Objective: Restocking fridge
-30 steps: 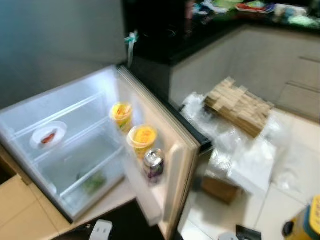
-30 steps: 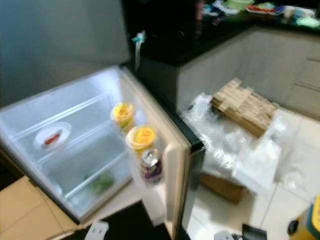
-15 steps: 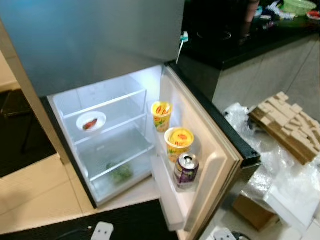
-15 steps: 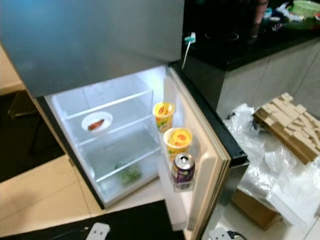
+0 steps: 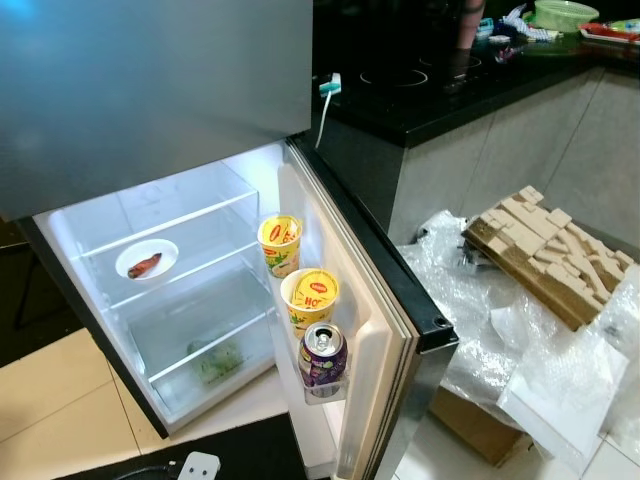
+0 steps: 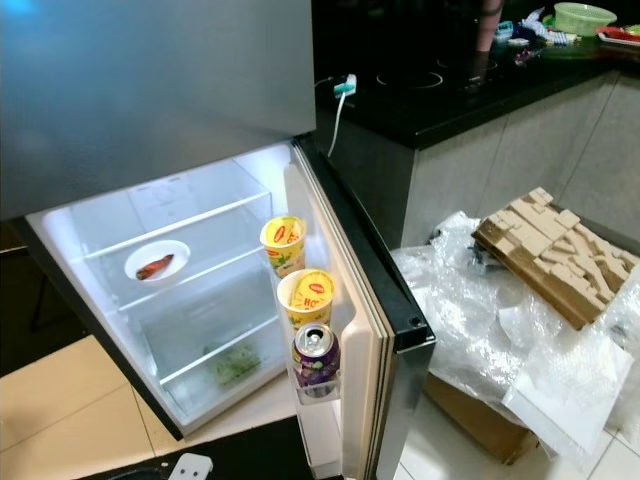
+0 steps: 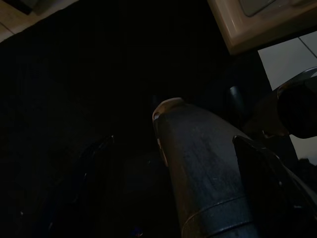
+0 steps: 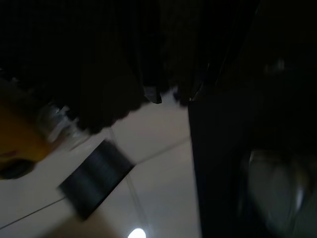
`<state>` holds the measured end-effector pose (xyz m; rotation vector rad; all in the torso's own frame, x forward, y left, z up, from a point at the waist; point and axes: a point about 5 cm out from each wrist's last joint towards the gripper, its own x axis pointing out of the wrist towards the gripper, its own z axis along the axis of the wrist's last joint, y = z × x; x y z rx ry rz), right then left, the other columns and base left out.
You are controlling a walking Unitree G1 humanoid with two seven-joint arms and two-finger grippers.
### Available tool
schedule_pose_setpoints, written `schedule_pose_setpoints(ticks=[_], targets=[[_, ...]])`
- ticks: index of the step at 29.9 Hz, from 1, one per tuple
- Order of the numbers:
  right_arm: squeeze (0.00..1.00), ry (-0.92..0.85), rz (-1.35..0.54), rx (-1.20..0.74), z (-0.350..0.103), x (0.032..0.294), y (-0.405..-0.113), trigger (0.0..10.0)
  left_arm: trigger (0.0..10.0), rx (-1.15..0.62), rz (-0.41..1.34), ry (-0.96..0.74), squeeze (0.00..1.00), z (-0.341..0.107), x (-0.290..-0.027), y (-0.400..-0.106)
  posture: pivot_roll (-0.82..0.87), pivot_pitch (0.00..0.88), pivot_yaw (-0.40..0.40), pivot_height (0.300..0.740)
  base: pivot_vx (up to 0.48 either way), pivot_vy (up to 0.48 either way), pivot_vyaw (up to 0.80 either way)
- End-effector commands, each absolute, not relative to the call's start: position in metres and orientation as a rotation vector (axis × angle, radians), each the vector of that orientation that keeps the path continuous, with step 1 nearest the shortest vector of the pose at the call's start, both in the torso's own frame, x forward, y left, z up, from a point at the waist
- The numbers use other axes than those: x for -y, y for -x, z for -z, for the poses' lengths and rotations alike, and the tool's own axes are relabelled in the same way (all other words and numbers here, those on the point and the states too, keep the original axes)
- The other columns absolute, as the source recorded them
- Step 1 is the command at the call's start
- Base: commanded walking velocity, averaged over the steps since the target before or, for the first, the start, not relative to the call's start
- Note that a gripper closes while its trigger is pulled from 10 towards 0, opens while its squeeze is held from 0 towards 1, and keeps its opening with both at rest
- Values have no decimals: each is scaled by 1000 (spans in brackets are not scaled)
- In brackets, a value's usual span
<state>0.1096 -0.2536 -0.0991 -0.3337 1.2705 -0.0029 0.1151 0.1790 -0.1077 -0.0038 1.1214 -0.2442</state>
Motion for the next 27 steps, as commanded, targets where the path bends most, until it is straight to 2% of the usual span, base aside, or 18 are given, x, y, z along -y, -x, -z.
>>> schedule_pose_setpoints(ticks=[1,2,4,6,8,10,16,20,22,27], targets=[[0,306,56,-1213,96,254,-119,10000,10000,-1202,263,17,0,114,-177,-96,-57,0,-13,740,0,0,0],[0,306,56,-1213,96,254,-119,10000,10000,-1202,263,17,0,114,-177,-96,-57,0,-13,740,0,0,0],[0,289,140,-1145,88,262,-138,10000,10000,-1203,265,19,0,114,-177,-95,-61,0,-10,740,0,0,0],[0,289,140,-1145,88,262,-138,10000,10000,-1203,265,19,0,114,-177,-95,-61,0,-10,740,0,0,0],[0,276,219,-1059,76,270,-160,10000,10000,-1204,269,20,0,114,-176,-95,-57,0,-12,740,0,0,0],[0,276,219,-1059,76,270,-160,10000,10000,-1204,269,20,0,114,-176,-95,-57,0,-12,740,0,0,0],[0,184,260,-930,61,269,-190,10000,10000,-1201,270,22,0,113,-175,-97,-55,0,-14,740,0,0,0],[0,-32,327,-794,49,264,-214,10000,10000,-1202,272,25,0,114,-174,-96,-56,0,-13,740,0,0,0],[0,-75,328,-777,47,263,-217,10000,10000,-1202,272,24,0,114,-174,-96,-56,0,-13,740,0,0,0],[0,-278,224,-678,39,243,-237,10000,10000,-1205,269,20,0,114,-176,-94,-57,0,-13,740,0,0,0]])
